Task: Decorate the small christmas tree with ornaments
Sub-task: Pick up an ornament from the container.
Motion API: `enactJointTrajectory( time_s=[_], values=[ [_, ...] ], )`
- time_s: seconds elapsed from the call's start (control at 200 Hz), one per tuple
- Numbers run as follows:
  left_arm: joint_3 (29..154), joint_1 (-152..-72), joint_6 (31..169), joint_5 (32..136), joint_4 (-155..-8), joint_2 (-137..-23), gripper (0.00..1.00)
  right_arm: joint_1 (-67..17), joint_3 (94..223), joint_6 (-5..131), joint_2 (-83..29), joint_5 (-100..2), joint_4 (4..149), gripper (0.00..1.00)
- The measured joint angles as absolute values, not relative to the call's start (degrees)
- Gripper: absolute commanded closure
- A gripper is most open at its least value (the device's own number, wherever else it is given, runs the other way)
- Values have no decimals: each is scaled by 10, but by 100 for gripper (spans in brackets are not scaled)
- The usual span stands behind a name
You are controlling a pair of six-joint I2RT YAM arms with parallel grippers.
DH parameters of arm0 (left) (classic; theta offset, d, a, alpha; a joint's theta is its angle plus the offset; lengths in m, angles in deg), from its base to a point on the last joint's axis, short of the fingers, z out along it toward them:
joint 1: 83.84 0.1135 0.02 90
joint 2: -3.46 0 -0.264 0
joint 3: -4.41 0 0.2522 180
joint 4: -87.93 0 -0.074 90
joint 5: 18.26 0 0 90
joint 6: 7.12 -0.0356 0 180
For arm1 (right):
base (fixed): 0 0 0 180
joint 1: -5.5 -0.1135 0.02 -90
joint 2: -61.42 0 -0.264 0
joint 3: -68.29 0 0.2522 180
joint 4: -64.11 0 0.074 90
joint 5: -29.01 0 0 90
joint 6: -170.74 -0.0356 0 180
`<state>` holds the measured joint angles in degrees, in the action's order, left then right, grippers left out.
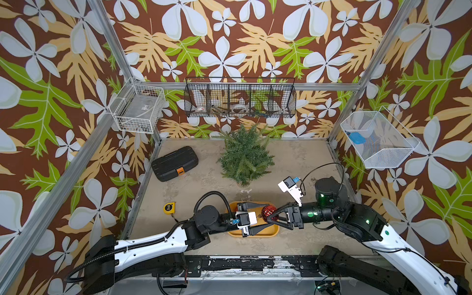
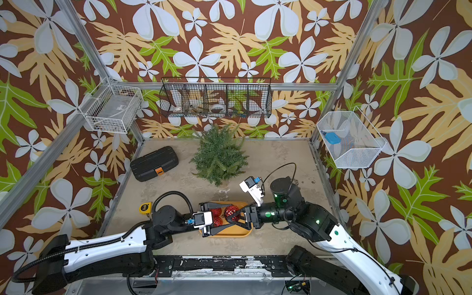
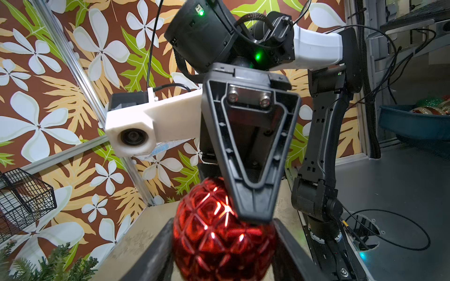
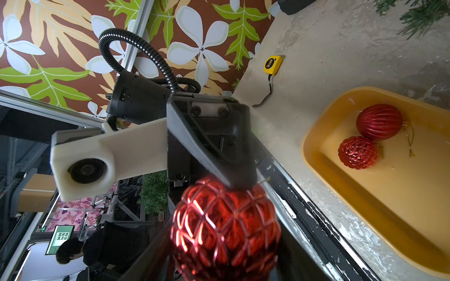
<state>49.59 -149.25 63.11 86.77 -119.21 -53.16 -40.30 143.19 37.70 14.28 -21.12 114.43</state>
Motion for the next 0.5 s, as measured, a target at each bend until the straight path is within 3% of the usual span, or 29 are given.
enactJointTrajectory(
  time_s=[0.375, 0.415, 0.5],
  values=[
    [494, -1492, 631, 870, -1193, -535, 40, -403, 1434, 374, 140, -222, 1139, 41],
    [494, -1492, 631, 870, -1193, -535, 36, -402, 1434, 374, 140, -222, 1138, 43],
    [494, -1492, 631, 867, -1193, -534, 19, -403, 1436, 374, 140, -221, 1139, 43]
  ],
)
